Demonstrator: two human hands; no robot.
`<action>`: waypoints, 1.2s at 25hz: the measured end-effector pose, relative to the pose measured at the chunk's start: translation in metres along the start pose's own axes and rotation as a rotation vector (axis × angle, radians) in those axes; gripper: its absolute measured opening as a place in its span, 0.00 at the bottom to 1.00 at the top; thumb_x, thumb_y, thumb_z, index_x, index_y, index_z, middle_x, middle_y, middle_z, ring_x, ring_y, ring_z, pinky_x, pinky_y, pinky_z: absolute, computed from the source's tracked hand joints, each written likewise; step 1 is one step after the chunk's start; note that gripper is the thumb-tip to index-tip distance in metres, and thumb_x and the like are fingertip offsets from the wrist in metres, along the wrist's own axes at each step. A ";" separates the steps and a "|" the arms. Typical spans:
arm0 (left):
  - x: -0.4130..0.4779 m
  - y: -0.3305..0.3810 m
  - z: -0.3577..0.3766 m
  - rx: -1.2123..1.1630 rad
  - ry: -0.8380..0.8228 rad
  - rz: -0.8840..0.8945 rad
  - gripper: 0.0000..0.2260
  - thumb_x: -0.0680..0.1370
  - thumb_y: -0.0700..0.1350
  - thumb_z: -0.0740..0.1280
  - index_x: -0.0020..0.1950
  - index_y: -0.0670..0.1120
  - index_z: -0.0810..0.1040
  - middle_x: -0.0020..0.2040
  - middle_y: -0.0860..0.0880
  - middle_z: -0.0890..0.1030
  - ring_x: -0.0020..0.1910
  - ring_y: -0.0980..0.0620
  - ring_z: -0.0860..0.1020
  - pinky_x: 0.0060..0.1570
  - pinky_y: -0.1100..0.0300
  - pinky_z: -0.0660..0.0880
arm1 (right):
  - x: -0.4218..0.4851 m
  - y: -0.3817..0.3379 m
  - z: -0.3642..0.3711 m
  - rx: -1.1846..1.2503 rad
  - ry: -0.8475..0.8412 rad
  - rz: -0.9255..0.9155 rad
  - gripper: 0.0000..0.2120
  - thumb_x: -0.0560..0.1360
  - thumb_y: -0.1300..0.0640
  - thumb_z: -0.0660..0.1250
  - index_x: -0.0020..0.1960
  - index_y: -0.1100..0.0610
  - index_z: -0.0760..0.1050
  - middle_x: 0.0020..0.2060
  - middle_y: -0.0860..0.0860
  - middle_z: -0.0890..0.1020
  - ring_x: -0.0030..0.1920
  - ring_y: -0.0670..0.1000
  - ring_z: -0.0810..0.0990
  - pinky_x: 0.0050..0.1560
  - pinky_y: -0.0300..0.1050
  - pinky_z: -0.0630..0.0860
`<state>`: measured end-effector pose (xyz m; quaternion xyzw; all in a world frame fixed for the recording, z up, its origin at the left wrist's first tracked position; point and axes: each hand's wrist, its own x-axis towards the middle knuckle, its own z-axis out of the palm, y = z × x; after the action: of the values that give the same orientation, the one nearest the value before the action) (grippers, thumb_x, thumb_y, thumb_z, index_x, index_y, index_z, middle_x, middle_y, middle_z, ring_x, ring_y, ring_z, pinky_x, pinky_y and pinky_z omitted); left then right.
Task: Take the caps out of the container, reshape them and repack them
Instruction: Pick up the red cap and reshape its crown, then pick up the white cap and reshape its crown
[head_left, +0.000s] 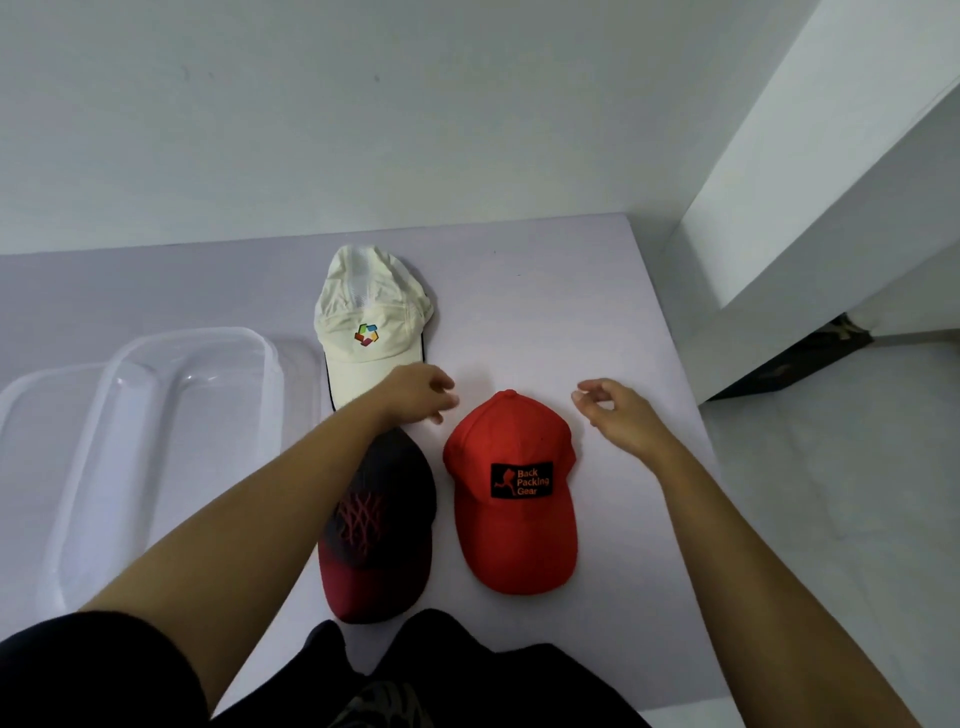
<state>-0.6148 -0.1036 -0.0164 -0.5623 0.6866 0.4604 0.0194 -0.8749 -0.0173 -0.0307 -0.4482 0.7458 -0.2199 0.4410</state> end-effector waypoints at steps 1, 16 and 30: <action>0.000 0.001 -0.011 -0.021 0.053 0.011 0.14 0.77 0.43 0.67 0.61 0.40 0.77 0.50 0.45 0.82 0.33 0.60 0.79 0.41 0.69 0.71 | 0.001 -0.010 -0.004 -0.009 0.021 -0.015 0.17 0.77 0.48 0.63 0.62 0.53 0.73 0.51 0.47 0.78 0.55 0.51 0.78 0.61 0.47 0.72; -0.013 -0.101 -0.068 -0.137 0.227 -0.244 0.23 0.77 0.34 0.52 0.71 0.44 0.69 0.74 0.45 0.66 0.73 0.45 0.64 0.69 0.56 0.62 | 0.053 -0.137 0.146 -0.548 -0.408 -0.312 0.34 0.74 0.58 0.66 0.76 0.57 0.54 0.74 0.55 0.60 0.72 0.55 0.63 0.69 0.48 0.64; 0.008 -0.107 -0.067 -0.022 0.103 -0.095 0.40 0.73 0.39 0.67 0.78 0.48 0.46 0.76 0.43 0.59 0.72 0.41 0.62 0.66 0.48 0.66 | 0.076 -0.125 0.175 -1.047 -0.254 -0.535 0.32 0.80 0.47 0.53 0.77 0.58 0.44 0.74 0.59 0.59 0.68 0.59 0.68 0.66 0.55 0.63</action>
<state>-0.5006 -0.1477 -0.0477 -0.6174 0.6541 0.4370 -0.0003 -0.6822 -0.1340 -0.0653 -0.8008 0.5577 0.1285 0.1768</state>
